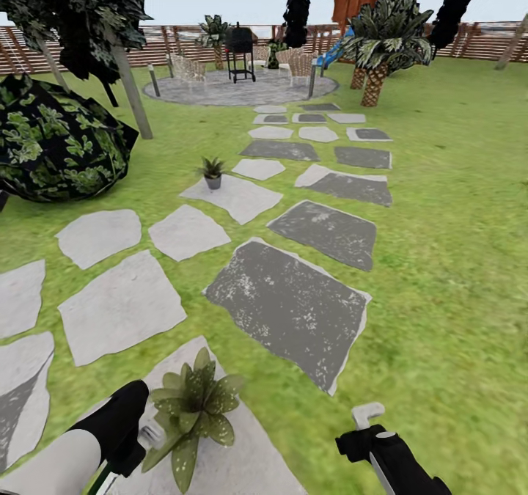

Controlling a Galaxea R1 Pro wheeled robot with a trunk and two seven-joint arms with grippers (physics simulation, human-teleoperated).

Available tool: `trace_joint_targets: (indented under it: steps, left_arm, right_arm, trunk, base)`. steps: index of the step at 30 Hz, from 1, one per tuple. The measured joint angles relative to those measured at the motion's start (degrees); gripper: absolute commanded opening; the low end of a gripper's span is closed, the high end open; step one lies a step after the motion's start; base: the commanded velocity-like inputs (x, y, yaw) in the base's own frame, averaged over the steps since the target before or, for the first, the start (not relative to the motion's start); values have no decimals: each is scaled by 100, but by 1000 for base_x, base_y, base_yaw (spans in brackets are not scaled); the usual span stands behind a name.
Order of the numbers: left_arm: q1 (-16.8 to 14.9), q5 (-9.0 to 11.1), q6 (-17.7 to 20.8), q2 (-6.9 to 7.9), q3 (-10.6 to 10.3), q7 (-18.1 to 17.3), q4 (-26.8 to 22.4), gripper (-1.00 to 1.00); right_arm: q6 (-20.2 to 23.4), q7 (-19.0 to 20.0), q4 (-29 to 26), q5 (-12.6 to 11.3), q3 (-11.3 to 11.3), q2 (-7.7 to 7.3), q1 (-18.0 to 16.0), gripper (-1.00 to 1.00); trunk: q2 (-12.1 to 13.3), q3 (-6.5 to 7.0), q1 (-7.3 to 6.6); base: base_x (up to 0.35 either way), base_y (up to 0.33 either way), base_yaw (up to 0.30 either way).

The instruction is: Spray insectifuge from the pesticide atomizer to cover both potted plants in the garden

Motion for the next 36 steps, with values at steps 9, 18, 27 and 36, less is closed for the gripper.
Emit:
trace_joint_targets:
  steps: [9,18,27,36]
  left_arm:
    - [-2,-2,-6,-1,0,0,3,-100]
    - [0,0,-5,0,0,0,1,-100]
    - [-1,-2,-6,-1,0,0,3,-100]
    - [0,0,0,0,0,0,0,-100]
  right_arm:
    - [3,0,-4,0,-4,0,2,100]
    - [3,0,-2,0,11,0,0,100]
    - [3,0,-4,0,7,0,2,100]
    - [0,0,0,0,10,0,0,100]
  trunk:
    - [0,0,-1]
    - [0,0,-2]
    - [0,0,-2]
    - [0,0,0]
  base:
    - [-142,184,-238]
    - [-2,3,-147]
    - [-9,5,-125]
    - [-190,200,-23]
